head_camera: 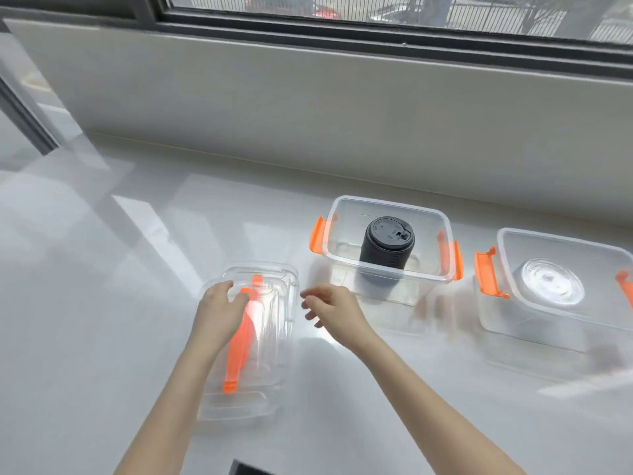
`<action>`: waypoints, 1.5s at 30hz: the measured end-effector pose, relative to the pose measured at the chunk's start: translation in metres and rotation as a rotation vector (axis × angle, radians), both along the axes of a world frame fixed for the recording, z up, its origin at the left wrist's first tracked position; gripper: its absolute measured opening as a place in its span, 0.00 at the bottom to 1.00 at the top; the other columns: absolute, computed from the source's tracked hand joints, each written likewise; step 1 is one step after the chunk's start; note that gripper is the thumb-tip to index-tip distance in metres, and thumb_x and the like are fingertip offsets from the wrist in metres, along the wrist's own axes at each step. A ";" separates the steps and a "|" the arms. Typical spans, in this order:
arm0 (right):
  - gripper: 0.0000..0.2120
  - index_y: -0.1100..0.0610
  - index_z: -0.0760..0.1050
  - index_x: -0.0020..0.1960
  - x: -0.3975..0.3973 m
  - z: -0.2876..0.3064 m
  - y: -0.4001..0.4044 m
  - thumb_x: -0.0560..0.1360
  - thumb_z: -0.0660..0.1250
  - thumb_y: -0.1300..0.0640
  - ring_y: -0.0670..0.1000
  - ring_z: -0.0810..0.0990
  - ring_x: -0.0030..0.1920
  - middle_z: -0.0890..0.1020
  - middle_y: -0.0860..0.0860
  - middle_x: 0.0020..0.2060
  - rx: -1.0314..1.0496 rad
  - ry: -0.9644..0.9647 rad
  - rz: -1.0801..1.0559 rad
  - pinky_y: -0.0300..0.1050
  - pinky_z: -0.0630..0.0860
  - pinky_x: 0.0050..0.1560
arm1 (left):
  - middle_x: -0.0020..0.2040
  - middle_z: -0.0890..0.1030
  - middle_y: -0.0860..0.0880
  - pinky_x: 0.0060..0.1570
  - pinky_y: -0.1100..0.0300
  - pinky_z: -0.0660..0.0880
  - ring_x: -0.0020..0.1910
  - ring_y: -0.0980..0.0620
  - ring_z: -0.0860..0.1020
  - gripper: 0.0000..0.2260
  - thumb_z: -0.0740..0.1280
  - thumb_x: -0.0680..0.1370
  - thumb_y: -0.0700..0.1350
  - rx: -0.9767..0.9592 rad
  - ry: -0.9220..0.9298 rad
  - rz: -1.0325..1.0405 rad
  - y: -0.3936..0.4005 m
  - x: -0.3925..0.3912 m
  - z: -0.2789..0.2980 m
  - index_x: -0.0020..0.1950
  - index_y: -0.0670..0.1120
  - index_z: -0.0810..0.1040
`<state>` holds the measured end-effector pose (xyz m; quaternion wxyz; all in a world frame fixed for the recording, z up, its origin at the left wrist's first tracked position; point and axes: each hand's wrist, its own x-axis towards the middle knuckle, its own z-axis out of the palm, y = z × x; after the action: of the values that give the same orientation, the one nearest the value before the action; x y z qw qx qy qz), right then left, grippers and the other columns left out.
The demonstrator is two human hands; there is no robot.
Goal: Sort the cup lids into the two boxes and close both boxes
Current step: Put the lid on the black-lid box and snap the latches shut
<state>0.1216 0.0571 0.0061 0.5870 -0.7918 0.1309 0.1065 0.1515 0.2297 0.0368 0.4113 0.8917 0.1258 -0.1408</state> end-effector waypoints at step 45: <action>0.14 0.50 0.82 0.49 0.014 0.139 -0.122 0.67 0.73 0.63 0.43 0.71 0.38 0.77 0.42 0.41 -0.487 -0.355 0.185 0.31 0.67 0.38 | 0.46 0.84 0.49 0.46 0.61 0.78 0.44 0.54 0.82 0.13 0.68 0.72 0.47 -0.984 0.005 -0.285 -0.115 0.110 0.056 0.53 0.42 0.79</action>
<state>0.1352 -0.0647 0.1452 0.3818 -0.9238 -0.0247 -0.0147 0.2613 0.1143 0.0928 0.7587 0.6005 -0.0774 -0.2404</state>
